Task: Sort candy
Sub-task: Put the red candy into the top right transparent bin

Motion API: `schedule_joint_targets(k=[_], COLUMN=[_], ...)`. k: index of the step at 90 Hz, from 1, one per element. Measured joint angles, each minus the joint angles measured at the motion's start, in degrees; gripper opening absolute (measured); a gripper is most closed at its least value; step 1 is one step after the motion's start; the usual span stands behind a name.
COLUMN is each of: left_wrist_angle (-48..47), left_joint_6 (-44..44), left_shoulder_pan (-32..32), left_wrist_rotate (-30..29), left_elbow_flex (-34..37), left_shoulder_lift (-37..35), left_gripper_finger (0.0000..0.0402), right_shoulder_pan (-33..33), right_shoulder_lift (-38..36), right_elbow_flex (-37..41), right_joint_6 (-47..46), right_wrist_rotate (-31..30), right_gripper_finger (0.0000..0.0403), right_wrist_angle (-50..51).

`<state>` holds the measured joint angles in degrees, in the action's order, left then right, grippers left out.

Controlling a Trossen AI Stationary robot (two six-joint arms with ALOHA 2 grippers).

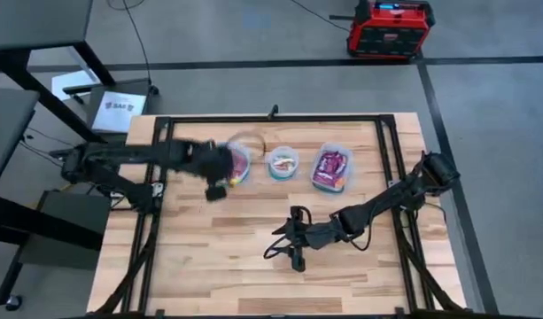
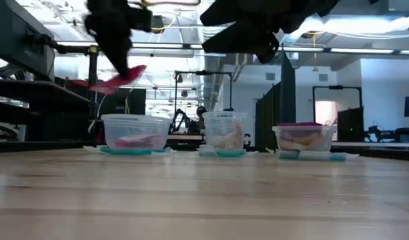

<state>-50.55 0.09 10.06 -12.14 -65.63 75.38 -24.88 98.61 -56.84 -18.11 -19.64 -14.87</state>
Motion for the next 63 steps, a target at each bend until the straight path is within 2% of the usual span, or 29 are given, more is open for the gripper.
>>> schedule_joint_targets(k=[5, 17, 36, 52, 63], left_wrist_angle=[3.11, 5.87, 6.6, 6.58, 6.82], left_joint_6=[2.33, 9.94, 13.84, 15.11, 15.05], left_shoulder_pan=[3.29, 8.07, 10.67, 13.15, 17.88], left_wrist_rotate=[2.22, 2.75, 2.68, -7.14, -6.37], left_elbow_flex=[0.0, 0.0, 0.0, 0.0, -0.02], left_shoulder_lift=[0.95, 2.99, 6.71, 7.26, 7.24], left_gripper_finger=[0.0007, 0.0035, 0.0117, 0.016, 0.0163], right_shoulder_pan=[0.0, 0.0, 0.0, 0.01, 0.0], right_shoulder_lift=[0.0, 0.0, 0.0, 0.0, 0.0], right_elbow_flex=[0.0, 0.0, 0.0, 0.0, 0.0], right_joint_6=[0.0, 0.0, 0.09, 0.09, 0.09], right_wrist_rotate=[0.0, 0.0, 0.0, 0.0, 0.0], right_gripper_finger=[0.0205, 0.0205, 0.0205, 0.0205, 0.0205], right_wrist_angle=[-0.11, 0.5, 2.3, 2.73, 3.06])
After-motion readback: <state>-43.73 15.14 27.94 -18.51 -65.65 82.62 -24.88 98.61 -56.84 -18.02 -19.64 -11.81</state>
